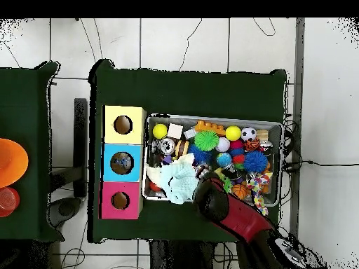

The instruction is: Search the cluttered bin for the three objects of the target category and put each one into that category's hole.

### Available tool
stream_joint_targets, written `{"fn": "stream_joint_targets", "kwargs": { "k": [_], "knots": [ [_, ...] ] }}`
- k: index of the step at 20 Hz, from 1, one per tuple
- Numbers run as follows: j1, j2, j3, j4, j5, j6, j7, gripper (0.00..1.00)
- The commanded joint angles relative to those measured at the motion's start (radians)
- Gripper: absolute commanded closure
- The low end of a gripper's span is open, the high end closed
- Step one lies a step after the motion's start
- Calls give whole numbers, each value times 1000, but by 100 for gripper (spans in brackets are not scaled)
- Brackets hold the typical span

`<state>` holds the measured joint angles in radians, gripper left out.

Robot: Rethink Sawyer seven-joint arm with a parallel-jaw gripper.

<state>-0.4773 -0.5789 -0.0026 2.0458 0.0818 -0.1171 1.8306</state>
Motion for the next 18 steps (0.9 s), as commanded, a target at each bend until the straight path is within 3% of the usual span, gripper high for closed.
{"fn": "stream_joint_targets", "kwargs": {
  "k": [1, 7, 18],
  "knots": [
    [-7, 38, 115, 127, 31, 214, 175, 100],
    [-11, -16, 116, 141, 49, 272, 173, 100],
    [52, -161, 40, 148, 83, 435, 197, 100]
  ]
}}
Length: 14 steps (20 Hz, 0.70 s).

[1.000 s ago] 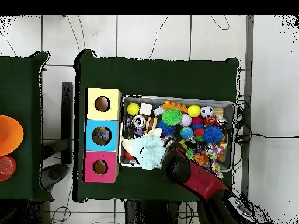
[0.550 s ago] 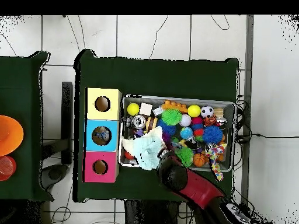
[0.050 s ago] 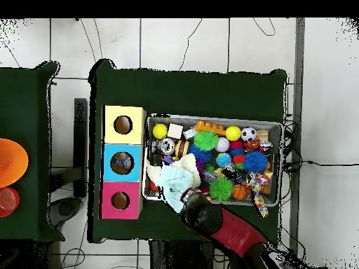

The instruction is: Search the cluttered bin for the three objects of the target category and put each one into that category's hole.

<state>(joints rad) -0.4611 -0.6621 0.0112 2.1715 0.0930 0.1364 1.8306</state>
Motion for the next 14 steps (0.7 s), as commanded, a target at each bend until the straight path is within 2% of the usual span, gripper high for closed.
{"fn": "stream_joint_targets", "kwargs": {
  "k": [1, 4, 6, 7, 9, 11, 14],
  "knots": [
    [47, -90, 16, 23, 75, 194, 202, 100],
    [63, -66, -31, 2, 57, 133, 199, 100],
    [63, -14, -89, -52, 17, 72, 168, 100],
    [107, -3, -170, -87, -2, 33, 168, 100],
    [96, 24, -177, -74, 11, 1, 185, 100],
    [70, 63, -160, -54, 3, -90, 196, 100],
    [103, 89, -204, -61, 5, -138, 206, 100]
  ]
}}
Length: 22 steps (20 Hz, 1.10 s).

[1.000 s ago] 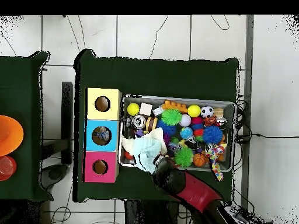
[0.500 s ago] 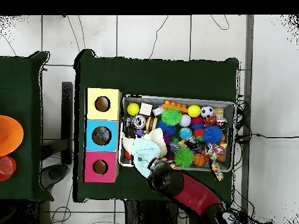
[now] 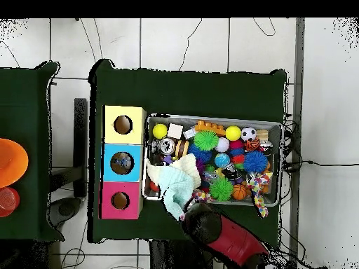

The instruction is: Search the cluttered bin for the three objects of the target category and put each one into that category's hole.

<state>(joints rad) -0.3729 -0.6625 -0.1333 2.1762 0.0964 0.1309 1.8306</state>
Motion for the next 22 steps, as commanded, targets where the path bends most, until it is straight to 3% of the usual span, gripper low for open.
{"fn": "stream_joint_targets", "kwargs": {
  "k": [1, 6, 9, 18, 22],
  "knots": [
    [27, 101, -76, -70, 3, -156, 207, 100],
    [75, 67, -131, -73, 55, -132, 211, 100],
    [52, 40, -99, -68, 65, -126, 212, 100],
    [81, -66, -101, -101, 128, 18, 214, 100],
    [67, -63, -95, -102, 125, -63, 203, 100]
  ]
}}
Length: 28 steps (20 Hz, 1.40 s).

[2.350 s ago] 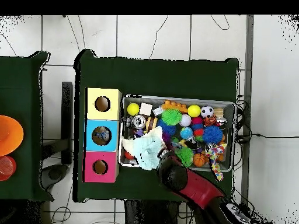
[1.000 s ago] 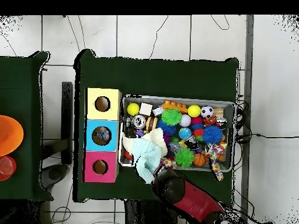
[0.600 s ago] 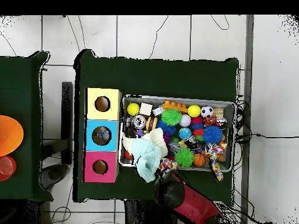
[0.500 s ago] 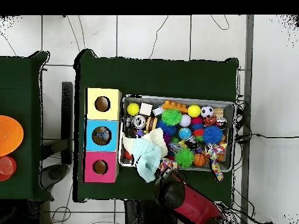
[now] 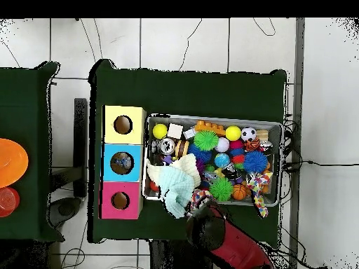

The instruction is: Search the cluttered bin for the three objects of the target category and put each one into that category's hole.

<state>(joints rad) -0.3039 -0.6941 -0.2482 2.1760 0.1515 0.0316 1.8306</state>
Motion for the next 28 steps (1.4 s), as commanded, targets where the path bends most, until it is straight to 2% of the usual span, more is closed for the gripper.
{"fn": "stream_joint_targets", "kwargs": {
  "k": [1, 4, 8, 14, 17, 22, 28],
  "knots": [
    [5, -32, 12, -111, 74, 45, 198, 100],
    [8, -38, 3, -125, 85, 75, 187, 100],
    [-3, -8, 9, -151, 91, 40, 183, 100],
    [-37, 97, 59, -162, 85, -134, 232, 100],
    [-42, 147, 88, -151, 81, -222, 270, 100],
    [-56, 180, 114, -116, 74, -288, 289, 100],
    [-79, 157, 152, -50, 73, -304, 312, 100]
  ]
}}
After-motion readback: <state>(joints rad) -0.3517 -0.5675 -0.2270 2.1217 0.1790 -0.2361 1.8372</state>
